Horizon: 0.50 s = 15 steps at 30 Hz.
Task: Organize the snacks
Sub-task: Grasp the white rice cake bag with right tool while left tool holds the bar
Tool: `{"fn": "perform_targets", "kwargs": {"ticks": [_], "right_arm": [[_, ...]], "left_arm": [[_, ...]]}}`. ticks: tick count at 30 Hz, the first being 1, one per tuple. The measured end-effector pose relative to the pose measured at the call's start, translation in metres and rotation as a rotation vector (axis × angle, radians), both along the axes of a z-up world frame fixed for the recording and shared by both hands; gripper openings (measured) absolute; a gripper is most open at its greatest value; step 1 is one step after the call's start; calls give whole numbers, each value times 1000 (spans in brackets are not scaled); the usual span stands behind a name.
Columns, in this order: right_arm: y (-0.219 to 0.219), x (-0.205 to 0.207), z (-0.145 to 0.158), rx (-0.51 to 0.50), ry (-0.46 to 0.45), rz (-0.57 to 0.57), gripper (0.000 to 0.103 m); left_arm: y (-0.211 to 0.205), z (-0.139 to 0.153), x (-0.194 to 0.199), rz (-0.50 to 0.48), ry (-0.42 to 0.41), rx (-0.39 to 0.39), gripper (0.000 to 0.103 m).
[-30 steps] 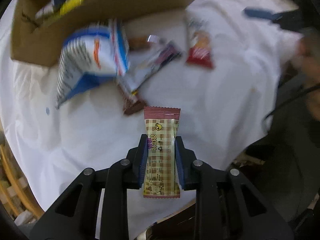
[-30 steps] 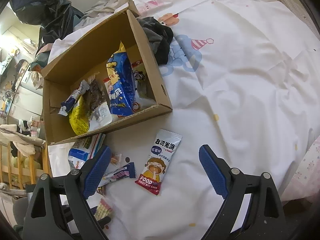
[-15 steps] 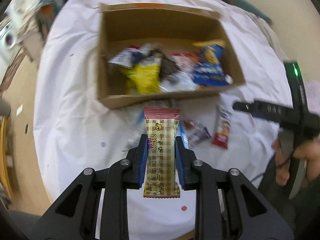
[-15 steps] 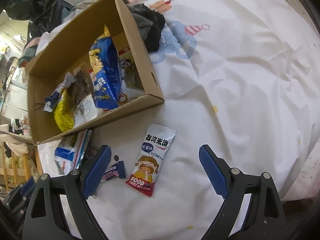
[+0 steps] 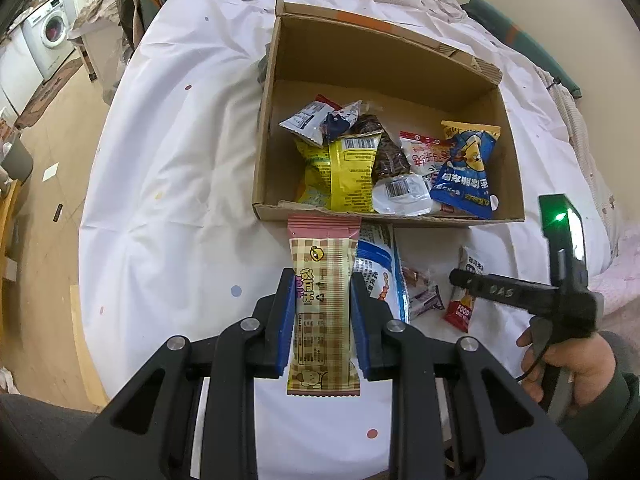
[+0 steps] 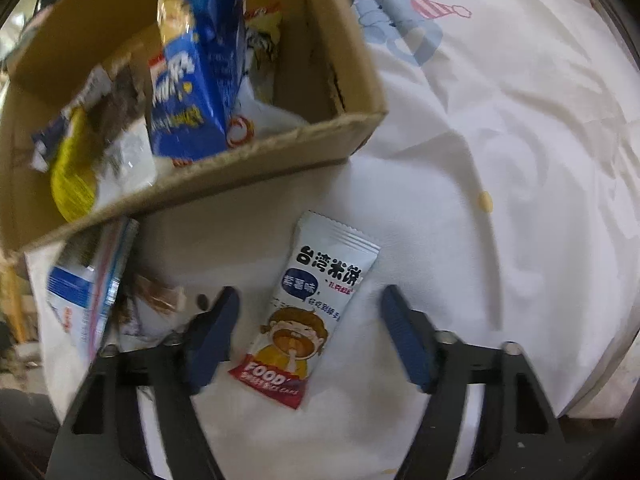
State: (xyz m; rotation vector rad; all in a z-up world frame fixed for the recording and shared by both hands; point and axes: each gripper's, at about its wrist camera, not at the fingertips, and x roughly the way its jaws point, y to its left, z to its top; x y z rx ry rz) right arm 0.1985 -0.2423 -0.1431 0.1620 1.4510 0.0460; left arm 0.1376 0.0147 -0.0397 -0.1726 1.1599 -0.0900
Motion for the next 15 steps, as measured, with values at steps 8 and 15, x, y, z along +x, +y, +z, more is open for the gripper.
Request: {"fn": "perform_targets", "kwargs": {"ticks": [8,15], "right_arm": [[0,-9,9,-5,-48,64,34],[-9,-28,28,66,-94,87,34]], "left_arm": [[-3,-2,2,-4,5,-3,22],[-2,-8,1,10,6,31,22]]}}
